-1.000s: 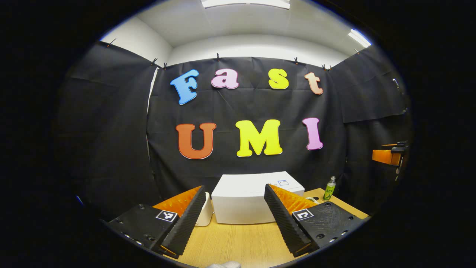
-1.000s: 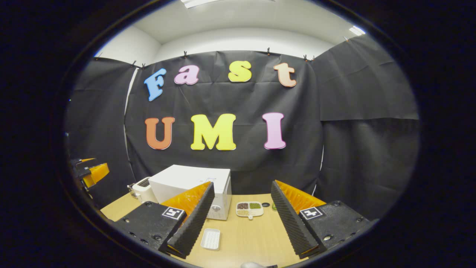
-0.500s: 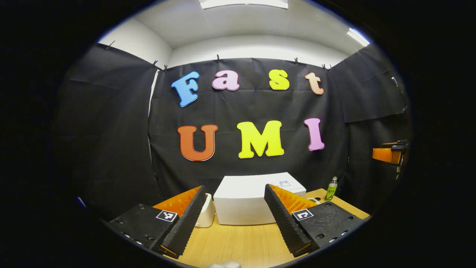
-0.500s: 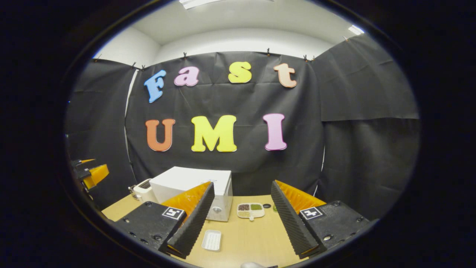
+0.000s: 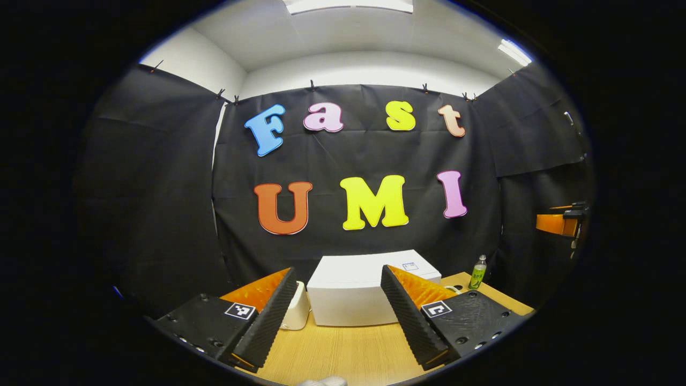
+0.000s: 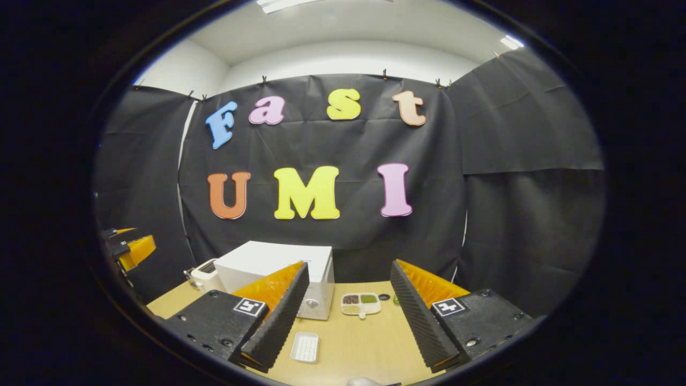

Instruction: Open the microwave oven with the left hand, put the food in, and close the microwave oven.

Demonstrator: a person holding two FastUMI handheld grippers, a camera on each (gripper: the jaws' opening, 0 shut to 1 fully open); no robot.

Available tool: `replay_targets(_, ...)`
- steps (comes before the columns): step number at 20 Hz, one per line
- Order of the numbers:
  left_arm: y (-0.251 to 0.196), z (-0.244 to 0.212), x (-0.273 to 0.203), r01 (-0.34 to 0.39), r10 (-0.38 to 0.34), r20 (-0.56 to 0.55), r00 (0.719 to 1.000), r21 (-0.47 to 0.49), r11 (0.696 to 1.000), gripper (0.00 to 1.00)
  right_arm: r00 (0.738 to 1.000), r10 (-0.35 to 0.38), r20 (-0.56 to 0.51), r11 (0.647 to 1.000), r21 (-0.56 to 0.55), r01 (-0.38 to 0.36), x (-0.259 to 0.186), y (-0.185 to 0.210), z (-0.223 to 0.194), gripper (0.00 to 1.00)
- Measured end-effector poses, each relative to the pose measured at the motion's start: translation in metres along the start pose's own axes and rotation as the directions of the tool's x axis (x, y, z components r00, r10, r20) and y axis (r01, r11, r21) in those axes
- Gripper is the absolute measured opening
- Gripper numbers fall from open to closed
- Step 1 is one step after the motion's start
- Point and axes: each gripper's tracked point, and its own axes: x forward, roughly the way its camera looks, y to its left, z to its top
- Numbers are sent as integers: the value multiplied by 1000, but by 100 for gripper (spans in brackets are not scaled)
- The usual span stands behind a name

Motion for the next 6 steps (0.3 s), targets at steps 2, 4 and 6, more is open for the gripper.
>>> replay_targets(2, 0, 0, 1, 1, -1, -1, 1000, 0, 1000, 96, 1000, -1, -1, 1000, 1, 1, 1, 0, 0, 91)
replay_targets(4, 0, -1, 1, 2, -2, -2, 1000, -2, 1000, 96, 1000, 1, -3, 1000, 6, -1, 1, 2, -1, 91)
replay_targets(6, 1, -2, 2, 1, -1, -8, 1000, -3, 1000, 96, 1000, 2, -6, 1000, 5, -2, 3, 3, -1, 91)
